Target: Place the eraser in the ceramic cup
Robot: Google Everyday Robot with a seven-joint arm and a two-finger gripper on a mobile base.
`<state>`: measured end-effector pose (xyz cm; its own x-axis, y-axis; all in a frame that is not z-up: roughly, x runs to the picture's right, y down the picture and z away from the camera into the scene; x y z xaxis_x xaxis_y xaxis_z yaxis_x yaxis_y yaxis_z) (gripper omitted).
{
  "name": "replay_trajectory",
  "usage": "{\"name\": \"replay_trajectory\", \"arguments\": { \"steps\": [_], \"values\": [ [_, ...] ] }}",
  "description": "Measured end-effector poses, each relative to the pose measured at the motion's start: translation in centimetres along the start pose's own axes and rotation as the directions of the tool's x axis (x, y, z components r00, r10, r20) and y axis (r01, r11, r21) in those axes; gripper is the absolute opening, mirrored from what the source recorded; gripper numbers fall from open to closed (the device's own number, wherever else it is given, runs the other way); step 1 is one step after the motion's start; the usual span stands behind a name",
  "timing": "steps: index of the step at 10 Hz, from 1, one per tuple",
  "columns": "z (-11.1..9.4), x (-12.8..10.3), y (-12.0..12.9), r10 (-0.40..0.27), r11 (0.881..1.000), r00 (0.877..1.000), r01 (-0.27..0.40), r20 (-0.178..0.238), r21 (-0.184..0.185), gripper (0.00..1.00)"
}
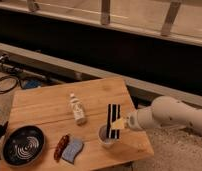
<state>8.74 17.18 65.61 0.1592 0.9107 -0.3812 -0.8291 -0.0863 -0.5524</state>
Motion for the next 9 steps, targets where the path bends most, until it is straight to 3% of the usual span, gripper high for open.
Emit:
{"name": "replay_trajectory", "arguments": {
  "steps": [1,5,9],
  "values": [
    [-0.1,0.6,-0.2,0.013,1.0,0.999,-0.013,-0.038,0.0,0.06],
    [-1.9,1.0,0.0,0.028,1.0,0.999,-0.028,-0.041,-0.009,0.06],
    [-0.6,1.9,1.1,0.011,0.998,0.997,-0.016,-0.077,-0.062,0.06]
  ]
}}
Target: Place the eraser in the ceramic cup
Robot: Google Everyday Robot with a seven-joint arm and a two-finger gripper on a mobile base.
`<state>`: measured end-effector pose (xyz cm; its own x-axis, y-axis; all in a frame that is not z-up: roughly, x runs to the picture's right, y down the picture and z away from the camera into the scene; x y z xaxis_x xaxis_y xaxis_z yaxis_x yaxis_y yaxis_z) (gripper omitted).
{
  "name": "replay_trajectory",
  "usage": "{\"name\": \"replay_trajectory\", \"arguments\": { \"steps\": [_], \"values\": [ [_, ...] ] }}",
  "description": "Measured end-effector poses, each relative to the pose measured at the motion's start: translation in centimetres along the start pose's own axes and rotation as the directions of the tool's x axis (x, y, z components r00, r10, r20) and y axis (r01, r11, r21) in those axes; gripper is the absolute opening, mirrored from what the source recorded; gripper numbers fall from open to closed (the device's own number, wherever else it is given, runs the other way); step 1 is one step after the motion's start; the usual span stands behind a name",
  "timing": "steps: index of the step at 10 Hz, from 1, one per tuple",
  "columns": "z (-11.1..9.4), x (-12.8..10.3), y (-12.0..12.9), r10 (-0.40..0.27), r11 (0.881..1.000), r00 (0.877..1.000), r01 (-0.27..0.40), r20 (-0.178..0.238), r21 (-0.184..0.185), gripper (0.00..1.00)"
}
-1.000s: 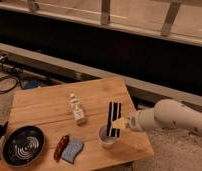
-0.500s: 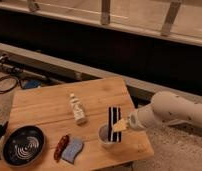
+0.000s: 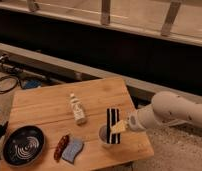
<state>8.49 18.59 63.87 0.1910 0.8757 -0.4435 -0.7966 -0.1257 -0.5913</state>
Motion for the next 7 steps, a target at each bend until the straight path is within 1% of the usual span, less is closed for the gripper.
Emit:
{"name": "replay_trajectory", "arguments": {
  "steps": [2,5,7],
  "values": [
    [0.6,0.1,1.0,-0.021,1.0,1.0,0.02,-0.009,-0.023,0.06],
    [1.1,0.3,1.7,-0.034,0.998,0.999,0.033,-0.023,-0.051,0.06],
    [1.9,0.6,2.1,-0.044,0.997,0.997,0.04,-0.056,-0.071,0.07]
  ]
}}
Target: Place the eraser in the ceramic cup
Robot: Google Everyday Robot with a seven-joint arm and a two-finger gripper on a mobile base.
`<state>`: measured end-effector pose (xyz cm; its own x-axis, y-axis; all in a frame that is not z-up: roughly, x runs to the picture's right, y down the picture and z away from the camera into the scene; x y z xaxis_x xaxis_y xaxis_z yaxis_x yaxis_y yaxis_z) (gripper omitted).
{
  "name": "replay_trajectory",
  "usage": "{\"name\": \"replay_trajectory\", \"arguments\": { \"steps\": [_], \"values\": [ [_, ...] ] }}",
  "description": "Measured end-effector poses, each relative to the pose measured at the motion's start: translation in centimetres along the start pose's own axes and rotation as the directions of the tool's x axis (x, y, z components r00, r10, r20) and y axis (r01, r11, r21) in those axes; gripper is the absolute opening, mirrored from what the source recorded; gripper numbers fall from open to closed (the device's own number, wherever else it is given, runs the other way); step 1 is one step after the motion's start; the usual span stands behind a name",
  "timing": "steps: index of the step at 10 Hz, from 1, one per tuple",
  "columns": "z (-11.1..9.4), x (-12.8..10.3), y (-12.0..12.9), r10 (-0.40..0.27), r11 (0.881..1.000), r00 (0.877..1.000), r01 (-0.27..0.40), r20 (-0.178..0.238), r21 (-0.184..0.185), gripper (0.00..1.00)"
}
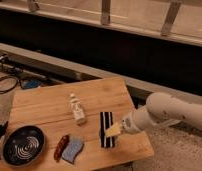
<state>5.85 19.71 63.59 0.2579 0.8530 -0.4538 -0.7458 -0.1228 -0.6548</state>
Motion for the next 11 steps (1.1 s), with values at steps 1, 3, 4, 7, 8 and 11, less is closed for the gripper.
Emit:
{"name": "replay_trajectory", "arguments": {
  "steps": [1,3,4,7,8,11],
  "values": [
    [0.2,0.0,0.1,-0.005,1.0,1.0,0.005,-0.01,-0.004,0.1],
    [0.6,0.3,-0.1,0.006,1.0,0.999,-0.006,-0.032,0.0,0.31],
    [0.7,0.4,-0.3,0.017,1.0,0.999,-0.017,-0.036,0.007,0.39],
    [0.1,0.5,-1.3,0.051,0.998,0.998,-0.05,-0.024,0.029,0.67],
    [-0.3,0.5,-1.6,0.06,0.998,0.998,-0.06,-0.013,0.03,0.77],
    [0.2,0.0,-1.0,0.041,0.999,0.999,-0.041,-0.009,0.009,0.8]
  ]
}}
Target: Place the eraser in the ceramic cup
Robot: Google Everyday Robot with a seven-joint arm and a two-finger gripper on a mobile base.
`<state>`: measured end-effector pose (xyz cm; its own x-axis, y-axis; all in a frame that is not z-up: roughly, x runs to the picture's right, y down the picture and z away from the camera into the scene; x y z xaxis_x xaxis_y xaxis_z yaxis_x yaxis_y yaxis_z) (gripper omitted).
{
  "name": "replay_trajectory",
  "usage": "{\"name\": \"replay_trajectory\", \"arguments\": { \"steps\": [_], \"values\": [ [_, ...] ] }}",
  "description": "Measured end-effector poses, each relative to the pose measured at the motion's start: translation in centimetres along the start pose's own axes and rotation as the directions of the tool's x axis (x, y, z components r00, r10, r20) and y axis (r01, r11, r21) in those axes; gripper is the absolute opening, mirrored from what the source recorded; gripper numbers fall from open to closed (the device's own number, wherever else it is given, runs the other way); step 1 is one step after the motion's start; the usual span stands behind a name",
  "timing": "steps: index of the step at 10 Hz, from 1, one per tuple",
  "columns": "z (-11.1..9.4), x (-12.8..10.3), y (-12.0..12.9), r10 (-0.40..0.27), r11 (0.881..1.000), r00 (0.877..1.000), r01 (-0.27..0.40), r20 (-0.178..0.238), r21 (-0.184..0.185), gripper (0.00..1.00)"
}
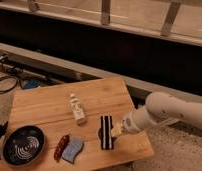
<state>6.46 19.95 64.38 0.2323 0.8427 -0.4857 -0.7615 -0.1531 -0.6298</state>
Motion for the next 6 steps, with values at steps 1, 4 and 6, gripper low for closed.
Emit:
{"name": "replay_trajectory", "arguments": {
  "steps": [1,4,6],
  "values": [
    [0.1,-0.1,0.3,-0.008,1.0,1.0,0.008,0.004,-0.01,0.8],
    [-1.8,-1.3,1.1,-0.041,0.999,0.996,0.041,0.079,0.011,0.8],
    [-4.6,-2.7,2.2,-0.068,0.997,0.985,0.06,0.159,0.055,0.78]
  ]
}}
